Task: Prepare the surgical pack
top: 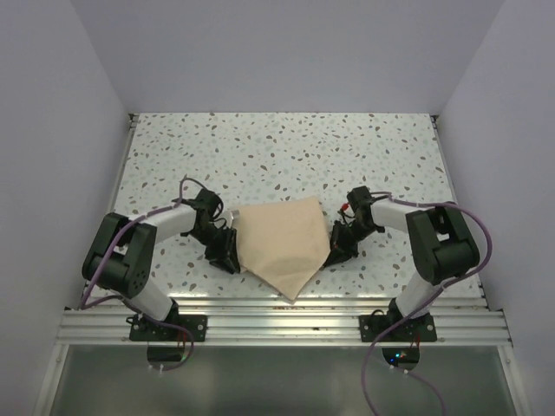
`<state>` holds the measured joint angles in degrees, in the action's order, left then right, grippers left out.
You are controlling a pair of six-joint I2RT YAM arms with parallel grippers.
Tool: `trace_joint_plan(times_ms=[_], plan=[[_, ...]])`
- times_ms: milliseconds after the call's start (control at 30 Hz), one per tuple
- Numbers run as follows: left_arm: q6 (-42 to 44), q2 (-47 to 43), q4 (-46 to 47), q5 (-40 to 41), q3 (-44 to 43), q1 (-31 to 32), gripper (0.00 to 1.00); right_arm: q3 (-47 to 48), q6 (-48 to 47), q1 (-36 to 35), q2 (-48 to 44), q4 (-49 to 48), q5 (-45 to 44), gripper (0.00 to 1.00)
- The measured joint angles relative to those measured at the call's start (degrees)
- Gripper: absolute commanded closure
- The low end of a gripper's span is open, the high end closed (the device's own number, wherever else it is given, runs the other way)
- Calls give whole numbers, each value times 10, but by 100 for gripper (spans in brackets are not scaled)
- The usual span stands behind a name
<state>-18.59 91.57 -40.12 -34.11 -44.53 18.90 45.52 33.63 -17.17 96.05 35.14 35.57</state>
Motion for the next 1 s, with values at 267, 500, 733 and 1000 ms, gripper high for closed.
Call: trace_joint_plan(times_ms=[267, 500, 733, 1000], plan=[[-19, -101, -62, 57, 19, 0, 64, 209, -2, 40, 139, 36, -8, 81], [-46, -231, -104, 71, -24, 0, 55, 540, -54, 62, 325, 117, -45, 67], [-45, -139, -97, 146, -220, 72, 50, 565, -89, 74, 321, 169, -98, 14], [-33, 26, -107, 315, -340, 265, 48, 339, -112, 129, 102, 180, -126, 1]])
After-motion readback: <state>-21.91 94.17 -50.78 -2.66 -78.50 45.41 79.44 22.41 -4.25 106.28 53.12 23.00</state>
